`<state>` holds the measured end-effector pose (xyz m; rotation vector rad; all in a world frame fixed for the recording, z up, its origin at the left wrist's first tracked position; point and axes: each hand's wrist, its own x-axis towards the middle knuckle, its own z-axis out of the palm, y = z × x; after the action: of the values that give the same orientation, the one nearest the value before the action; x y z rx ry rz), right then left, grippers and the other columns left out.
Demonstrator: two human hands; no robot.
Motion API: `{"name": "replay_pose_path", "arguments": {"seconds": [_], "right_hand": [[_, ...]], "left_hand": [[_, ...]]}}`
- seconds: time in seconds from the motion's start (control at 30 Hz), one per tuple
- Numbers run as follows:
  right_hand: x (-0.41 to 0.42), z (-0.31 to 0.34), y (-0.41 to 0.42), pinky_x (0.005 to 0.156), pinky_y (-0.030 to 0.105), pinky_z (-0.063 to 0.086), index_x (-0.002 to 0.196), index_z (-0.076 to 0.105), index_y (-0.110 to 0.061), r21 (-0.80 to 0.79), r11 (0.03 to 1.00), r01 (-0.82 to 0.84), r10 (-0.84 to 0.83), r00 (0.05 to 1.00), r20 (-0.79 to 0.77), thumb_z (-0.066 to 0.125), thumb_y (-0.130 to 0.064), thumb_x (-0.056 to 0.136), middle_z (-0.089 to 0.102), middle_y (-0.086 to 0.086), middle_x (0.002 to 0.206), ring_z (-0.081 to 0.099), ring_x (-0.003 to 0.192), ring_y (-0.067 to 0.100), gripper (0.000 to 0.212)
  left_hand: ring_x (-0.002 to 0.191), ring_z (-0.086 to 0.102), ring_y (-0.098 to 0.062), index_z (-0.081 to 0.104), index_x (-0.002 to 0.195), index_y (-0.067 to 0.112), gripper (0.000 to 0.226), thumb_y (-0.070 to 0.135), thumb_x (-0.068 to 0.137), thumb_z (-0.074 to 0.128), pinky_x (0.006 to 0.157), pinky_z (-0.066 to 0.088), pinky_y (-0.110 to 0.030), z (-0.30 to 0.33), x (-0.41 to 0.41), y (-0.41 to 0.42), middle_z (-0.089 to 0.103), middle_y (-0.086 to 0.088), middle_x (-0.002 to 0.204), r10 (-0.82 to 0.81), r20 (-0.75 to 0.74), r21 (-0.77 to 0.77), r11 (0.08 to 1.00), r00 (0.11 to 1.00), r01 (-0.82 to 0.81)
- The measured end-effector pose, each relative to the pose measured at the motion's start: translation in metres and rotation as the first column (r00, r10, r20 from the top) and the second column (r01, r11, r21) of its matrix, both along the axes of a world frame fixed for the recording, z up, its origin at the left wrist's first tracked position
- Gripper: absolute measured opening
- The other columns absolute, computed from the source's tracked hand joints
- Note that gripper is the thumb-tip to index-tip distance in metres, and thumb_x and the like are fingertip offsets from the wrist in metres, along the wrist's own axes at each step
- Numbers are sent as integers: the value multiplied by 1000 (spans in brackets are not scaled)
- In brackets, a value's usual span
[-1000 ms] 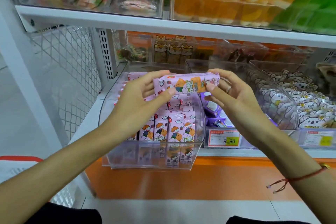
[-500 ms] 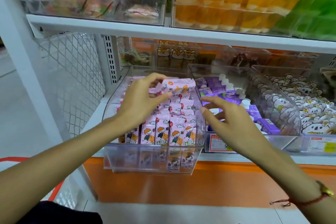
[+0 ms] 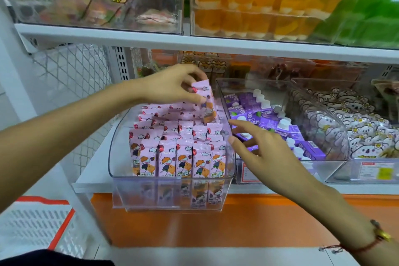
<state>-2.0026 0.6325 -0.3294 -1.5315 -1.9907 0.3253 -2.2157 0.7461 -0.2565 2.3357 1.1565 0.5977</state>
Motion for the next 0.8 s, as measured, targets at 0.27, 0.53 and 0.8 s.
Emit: {"name": "replay_pose_path", "arguments": {"seconds": [0.27, 0.53, 0.8], "right_hand": [[1, 1, -1, 79, 36, 54, 137, 45, -35, -2, 1000, -1, 1, 1000, 12, 46, -46, 93, 62, -16, 116, 62, 89, 3, 45], [1, 0, 2, 80, 37, 53, 137, 42, -35, -16, 1000, -10, 11, 1000, 28, 43, -48, 94, 60, -14, 120, 61, 92, 3, 45], [0, 0, 2, 81, 41, 52, 129, 51, -37, 25, 999, 38, -38, 999, 16, 49, -46, 91, 64, -14, 103, 62, 86, 8, 39]], "left_hand": [[105, 57, -21, 62, 116, 14, 38, 34, 85, 70, 87, 47, -33, -67, 43, 11, 63, -6, 119, 146, -137, 80, 987, 980, -136], [117, 45, -20, 69, 106, 24, 29, 41, 98, 47, 91, 41, -39, -62, 31, 7, 59, 4, 126, 101, -249, 201, 978, 963, -51], [92, 54, -15, 73, 97, 23, 20, 39, 87, 67, 80, 48, -36, -64, 36, -10, 61, 7, 90, 120, -174, 211, 974, 977, -82]]}}
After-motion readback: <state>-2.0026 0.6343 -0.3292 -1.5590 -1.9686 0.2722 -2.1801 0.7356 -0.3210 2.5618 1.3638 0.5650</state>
